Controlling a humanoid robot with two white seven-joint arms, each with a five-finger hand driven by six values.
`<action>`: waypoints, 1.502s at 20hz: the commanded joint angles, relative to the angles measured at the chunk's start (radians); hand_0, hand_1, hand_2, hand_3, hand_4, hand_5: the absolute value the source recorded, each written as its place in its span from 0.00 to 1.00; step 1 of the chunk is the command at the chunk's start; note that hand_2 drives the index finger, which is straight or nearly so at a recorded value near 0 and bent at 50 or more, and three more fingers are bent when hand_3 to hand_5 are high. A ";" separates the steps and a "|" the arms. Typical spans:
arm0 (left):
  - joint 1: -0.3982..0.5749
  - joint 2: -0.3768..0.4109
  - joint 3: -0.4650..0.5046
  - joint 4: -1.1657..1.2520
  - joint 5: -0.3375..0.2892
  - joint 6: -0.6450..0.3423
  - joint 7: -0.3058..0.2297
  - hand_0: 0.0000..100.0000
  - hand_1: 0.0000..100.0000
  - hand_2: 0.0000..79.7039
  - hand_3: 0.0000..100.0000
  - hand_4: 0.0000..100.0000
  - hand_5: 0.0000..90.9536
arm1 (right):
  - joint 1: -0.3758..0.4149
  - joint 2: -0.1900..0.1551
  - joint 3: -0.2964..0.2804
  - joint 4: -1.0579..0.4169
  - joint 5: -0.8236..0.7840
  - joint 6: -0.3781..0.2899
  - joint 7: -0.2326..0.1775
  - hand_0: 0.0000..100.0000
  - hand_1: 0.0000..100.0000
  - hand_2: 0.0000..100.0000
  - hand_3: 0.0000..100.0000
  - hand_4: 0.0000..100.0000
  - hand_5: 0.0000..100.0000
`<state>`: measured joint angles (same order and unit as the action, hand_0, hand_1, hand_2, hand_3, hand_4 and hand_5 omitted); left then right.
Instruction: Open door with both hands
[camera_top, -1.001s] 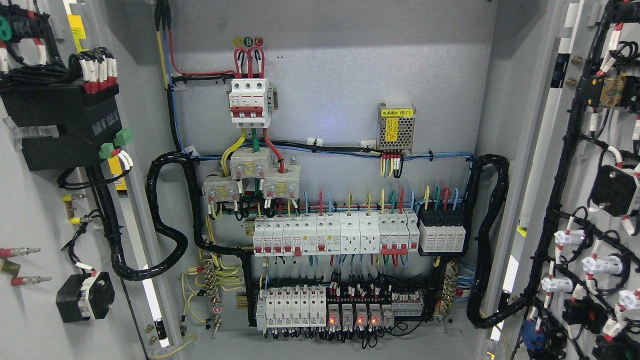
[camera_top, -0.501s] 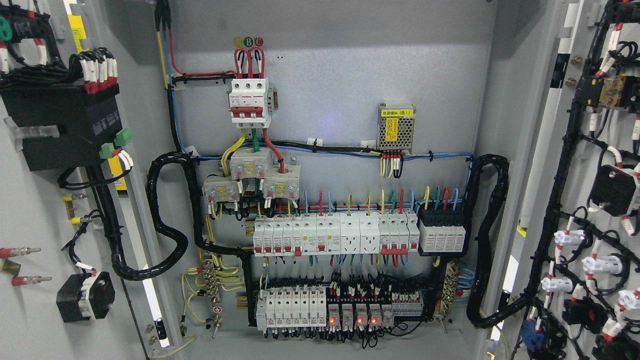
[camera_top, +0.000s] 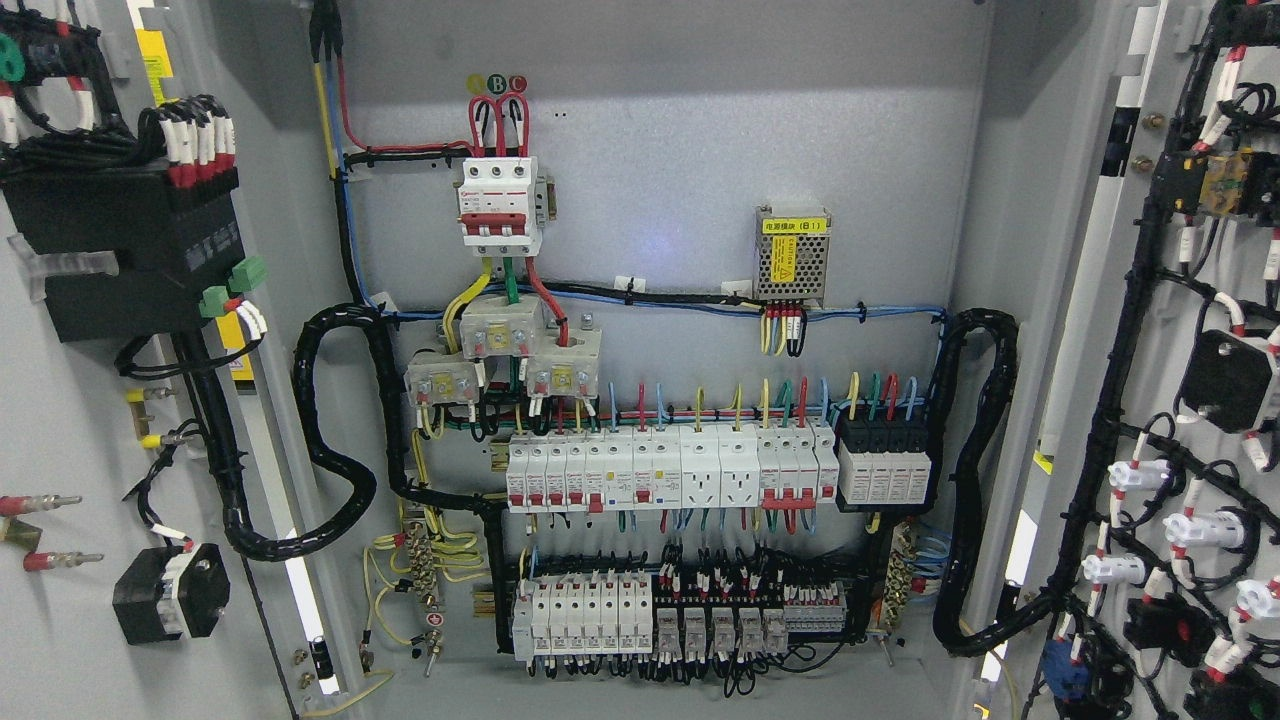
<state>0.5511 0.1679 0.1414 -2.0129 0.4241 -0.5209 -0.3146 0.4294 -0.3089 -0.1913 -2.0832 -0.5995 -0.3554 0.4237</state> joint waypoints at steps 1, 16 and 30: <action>-0.002 0.009 0.121 -0.015 0.065 0.002 -0.003 0.00 0.00 0.00 0.00 0.00 0.00 | -0.018 -0.019 -0.043 -0.008 -0.029 0.003 0.000 0.20 0.12 0.00 0.00 0.00 0.00; -0.062 0.114 0.286 0.115 0.254 0.151 -0.133 0.00 0.00 0.00 0.00 0.00 0.00 | -0.001 -0.004 -0.132 -0.006 -0.138 0.003 0.000 0.20 0.12 0.00 0.00 0.00 0.00; -0.071 0.235 0.385 0.242 0.421 0.243 -0.228 0.00 0.00 0.00 0.00 0.00 0.00 | 0.043 0.022 -0.184 -0.006 -0.177 0.004 0.001 0.20 0.12 0.00 0.00 0.00 0.00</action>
<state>0.4840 0.2860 0.4453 -1.8844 0.7559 -0.2848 -0.5312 0.4650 -0.2996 -0.3231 -2.0892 -0.7683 -0.3516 0.4249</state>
